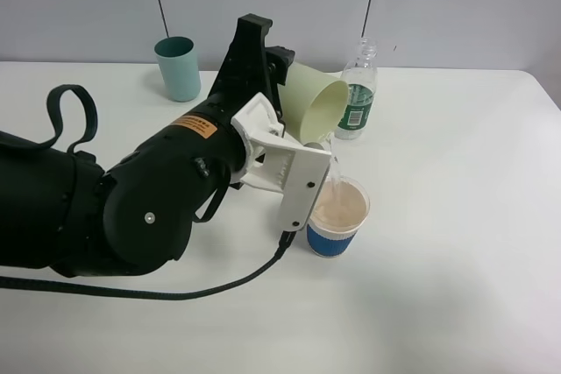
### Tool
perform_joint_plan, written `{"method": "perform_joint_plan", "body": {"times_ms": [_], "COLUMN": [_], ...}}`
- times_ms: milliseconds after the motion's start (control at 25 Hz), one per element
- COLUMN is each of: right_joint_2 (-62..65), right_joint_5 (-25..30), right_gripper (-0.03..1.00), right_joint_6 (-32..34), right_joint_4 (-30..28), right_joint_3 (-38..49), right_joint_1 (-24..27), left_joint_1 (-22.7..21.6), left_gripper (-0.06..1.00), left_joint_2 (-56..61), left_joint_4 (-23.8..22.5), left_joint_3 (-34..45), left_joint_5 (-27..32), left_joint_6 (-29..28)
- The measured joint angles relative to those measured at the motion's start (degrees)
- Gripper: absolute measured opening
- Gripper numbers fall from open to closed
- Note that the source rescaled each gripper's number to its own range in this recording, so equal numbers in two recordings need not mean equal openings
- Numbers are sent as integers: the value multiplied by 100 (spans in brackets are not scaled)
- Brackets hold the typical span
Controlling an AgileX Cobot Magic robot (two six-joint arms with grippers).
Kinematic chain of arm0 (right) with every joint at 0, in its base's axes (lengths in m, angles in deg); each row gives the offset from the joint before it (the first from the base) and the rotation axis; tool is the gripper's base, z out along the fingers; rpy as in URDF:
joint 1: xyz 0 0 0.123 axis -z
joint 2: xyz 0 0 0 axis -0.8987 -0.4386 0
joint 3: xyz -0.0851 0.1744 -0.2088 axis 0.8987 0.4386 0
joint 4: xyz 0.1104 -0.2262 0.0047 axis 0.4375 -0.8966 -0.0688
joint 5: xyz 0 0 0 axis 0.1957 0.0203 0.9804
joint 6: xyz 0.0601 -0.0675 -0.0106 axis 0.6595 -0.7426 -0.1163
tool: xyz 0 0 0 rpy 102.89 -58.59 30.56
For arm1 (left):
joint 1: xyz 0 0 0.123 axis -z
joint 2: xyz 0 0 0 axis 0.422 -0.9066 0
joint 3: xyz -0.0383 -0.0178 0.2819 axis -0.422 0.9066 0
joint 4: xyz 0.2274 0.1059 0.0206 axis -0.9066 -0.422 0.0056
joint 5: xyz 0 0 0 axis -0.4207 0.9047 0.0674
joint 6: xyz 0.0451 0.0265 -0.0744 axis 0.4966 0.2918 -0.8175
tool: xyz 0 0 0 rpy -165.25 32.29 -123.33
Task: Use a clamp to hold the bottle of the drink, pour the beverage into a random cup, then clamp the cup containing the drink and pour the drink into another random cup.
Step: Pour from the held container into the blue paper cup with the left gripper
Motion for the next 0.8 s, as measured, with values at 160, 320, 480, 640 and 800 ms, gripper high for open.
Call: {"method": "perform_joint_plan", "body": {"times_ms": [160, 320, 480, 640, 800], "right_joint_2": [0, 0, 0, 0, 0], "right_joint_5": [0, 0, 0, 0, 0], "right_gripper": [100, 100, 100, 100, 100], "right_joint_6": [0, 0, 0, 0, 0], "right_joint_4": [0, 0, 0, 0, 0], "right_joint_3": [0, 0, 0, 0, 0], "right_joint_1": [0, 0, 0, 0, 0], "left_joint_1": [0, 0, 0, 0, 0], "left_gripper": [5, 5, 5, 5, 5], "left_joint_2": [0, 0, 0, 0, 0], "left_joint_4": [-98, -106, -250, -475, -617], "left_joint_3": [0, 0, 0, 0, 0], "left_joint_5": [0, -2, -7, -64, -82], "left_joint_6": [75, 305, 466, 485, 492]}}
